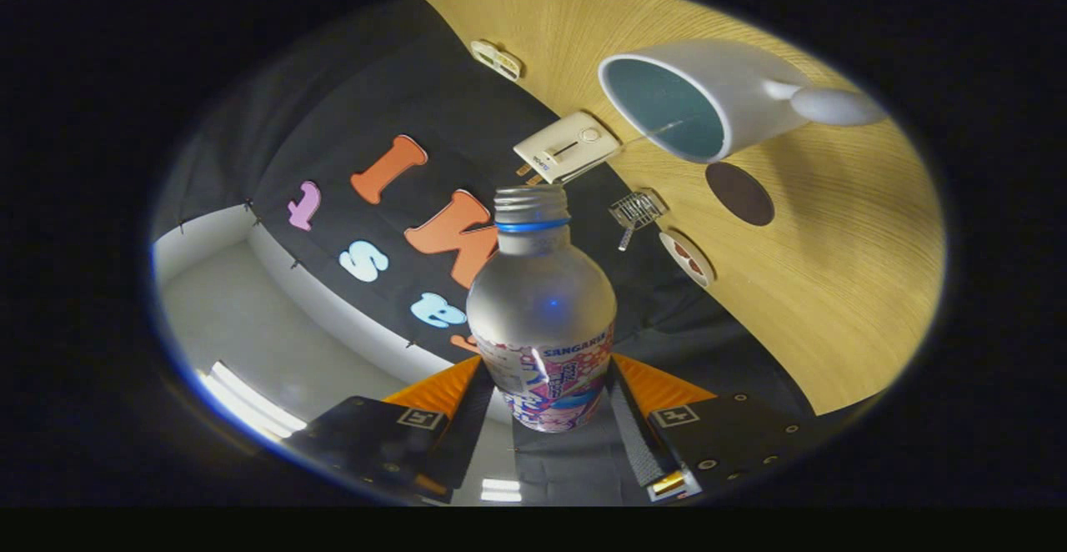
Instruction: Take the bottle from table, then pour the juice into the cup, finally place the bottle on the coaster
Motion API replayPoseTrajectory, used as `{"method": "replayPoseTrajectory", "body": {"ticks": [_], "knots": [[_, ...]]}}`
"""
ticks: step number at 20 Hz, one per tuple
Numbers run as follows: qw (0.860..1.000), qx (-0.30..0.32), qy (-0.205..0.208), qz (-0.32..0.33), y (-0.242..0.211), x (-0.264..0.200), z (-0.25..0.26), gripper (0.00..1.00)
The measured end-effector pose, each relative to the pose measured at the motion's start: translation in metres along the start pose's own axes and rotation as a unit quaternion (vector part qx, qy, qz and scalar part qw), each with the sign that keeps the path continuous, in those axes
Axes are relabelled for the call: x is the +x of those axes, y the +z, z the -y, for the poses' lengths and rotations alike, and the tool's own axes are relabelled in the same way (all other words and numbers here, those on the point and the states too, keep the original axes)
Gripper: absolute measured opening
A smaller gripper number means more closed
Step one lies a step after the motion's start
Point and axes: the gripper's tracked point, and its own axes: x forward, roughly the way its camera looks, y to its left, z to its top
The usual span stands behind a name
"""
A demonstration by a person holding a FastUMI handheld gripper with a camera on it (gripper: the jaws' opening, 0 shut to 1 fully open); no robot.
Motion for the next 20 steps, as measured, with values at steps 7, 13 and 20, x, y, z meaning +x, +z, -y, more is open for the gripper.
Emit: {"method": "replayPoseTrajectory", "body": {"ticks": [7, 13, 20], "knots": [[0.999, -0.028, -0.022, 0.020, 0.014, -0.004, 0.013, 0.75], [0.993, -0.090, -0.078, 0.008, 0.012, -0.008, 0.046, 0.75], [0.967, -0.204, -0.151, 0.005, 0.022, -0.016, 0.075, 0.75]]}}
